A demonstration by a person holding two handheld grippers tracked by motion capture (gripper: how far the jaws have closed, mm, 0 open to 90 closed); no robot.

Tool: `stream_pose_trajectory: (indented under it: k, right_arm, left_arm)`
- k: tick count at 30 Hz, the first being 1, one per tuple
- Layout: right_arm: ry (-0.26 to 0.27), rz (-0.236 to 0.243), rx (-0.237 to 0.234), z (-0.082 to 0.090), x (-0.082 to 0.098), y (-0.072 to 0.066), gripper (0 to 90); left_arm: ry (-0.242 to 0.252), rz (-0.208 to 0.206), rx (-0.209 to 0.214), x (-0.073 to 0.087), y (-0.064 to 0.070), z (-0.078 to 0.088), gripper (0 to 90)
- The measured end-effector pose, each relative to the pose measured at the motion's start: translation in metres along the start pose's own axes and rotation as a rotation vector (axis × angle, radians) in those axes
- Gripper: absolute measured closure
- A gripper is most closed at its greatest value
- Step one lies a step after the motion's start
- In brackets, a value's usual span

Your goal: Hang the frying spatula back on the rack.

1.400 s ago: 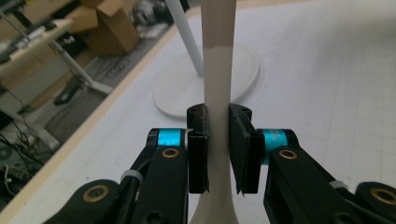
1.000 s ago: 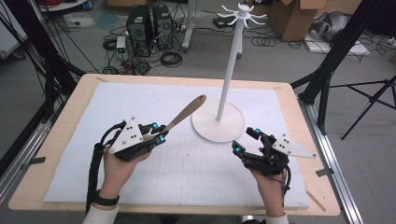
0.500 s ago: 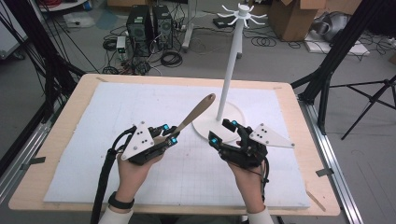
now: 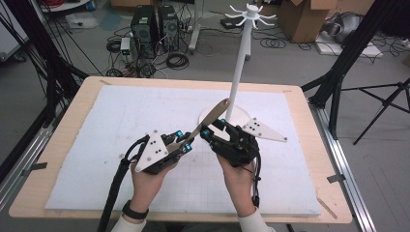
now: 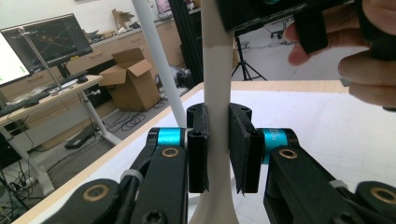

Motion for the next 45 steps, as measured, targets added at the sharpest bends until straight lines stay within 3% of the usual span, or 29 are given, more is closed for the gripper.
stream_pose_trajectory:
  k: [5, 6, 11, 17, 22, 23, 24, 27, 29, 30, 31, 32, 33, 34, 35, 39, 43, 45]
  right_arm:
    - [0.013, 0.004, -0.005, -0.002, -0.001, 0.0, 58.9]
    - [0.013, 0.006, -0.014, -0.001, -0.002, -0.001, 64.8]
    - [0.02, 0.003, -0.043, -0.001, -0.003, -0.002, 72.7]
    - [0.023, -0.035, -0.088, -0.001, -0.003, 0.0, 74.6]
    - [0.005, -0.034, -0.125, -0.001, -0.004, 0.0, 74.8]
    - [-0.014, -0.008, -0.148, -0.002, -0.004, -0.002, 74.9]
    - [-0.025, 0.004, -0.166, -0.002, -0.004, -0.004, 75.0]
    - [-0.045, 0.034, -0.193, -0.001, -0.005, -0.007, 75.0]
    - [-0.075, 0.082, -0.261, 0.001, -0.007, -0.012, 75.1]
    - [-0.075, 0.082, -0.261, 0.001, -0.007, -0.012, 75.1]
    - [-0.102, 0.103, -0.314, 0.004, -0.01, -0.016, 75.2]
    - [-0.102, 0.103, -0.314, 0.004, -0.01, -0.016, 75.2]
    - [-0.12, 0.133, -0.366, 0.007, -0.014, -0.019, 75.3]
    - [-0.12, 0.133, -0.366, 0.007, -0.014, -0.019, 75.3]
    - [-0.129, 0.146, -0.407, 0.009, -0.018, -0.021, 75.4]
    - [-0.146, 0.155, -0.457, 0.013, -0.024, -0.023, 75.4]
    - [-0.153, 0.171, -0.522, 0.021, -0.035, -0.023, 75.4]
    - [-0.149, 0.17, -0.54, 0.025, -0.039, -0.021, 75.4]
  left_arm:
    - [-0.001, -0.004, 0.001, 0.001, 0.003, -0.003, 77.8]
    - [-0.002, -0.008, 0.0, 0.001, 0.004, -0.004, 77.8]
    - [0.002, -0.008, 0.0, 0.002, 0.005, -0.006, 77.7]
    - [0.003, 0.002, 0.018, 0.003, 0.004, -0.008, 77.1]
    - [-0.004, 0.004, 0.053, 0.003, 0.004, -0.007, 72.5]
    - [-0.002, 0.015, 0.068, 0.003, 0.004, -0.006, 67.1]
    - [-0.005, 0.02, 0.109, 0.003, 0.004, -0.004, 65.6]
    - [0.001, 0.035, 0.144, 0.001, 0.003, 0.0, 61.6]
    - [0.01, 0.043, 0.192, -0.001, 0.0, 0.004, 57.1]
    - [0.011, 0.05, 0.221, -0.002, -0.001, 0.007, 57.1]
    - [0.02, 0.074, 0.28, -0.004, -0.003, 0.012, 54.3]
    - [0.02, 0.074, 0.28, -0.004, -0.003, 0.012, 53.1]
    - [0.028, 0.087, 0.308, -0.006, -0.005, 0.017, 51.9]
    - [0.028, 0.087, 0.308, -0.006, -0.005, 0.017, 51.9]
    - [0.047, 0.107, 0.353, -0.009, -0.006, 0.021, 52.3]
    - [0.057, 0.12, 0.395, -0.01, -0.007, 0.028, 51.5]
    - [0.044, 0.112, 0.462, -0.006, -0.006, 0.04, 42.7]
    - [0.044, 0.124, 0.465, -0.004, -0.008, 0.045, 38.6]
Point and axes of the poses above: each handheld gripper's, and its own axes: z roughly backward along the jaws, x roughly out of its underside, y roughly to its right, the point moved 8 cm from there along -z, roughly forward along the jaws, and after that the axes turned 7 degrees about -x, right-handed, at the moved point
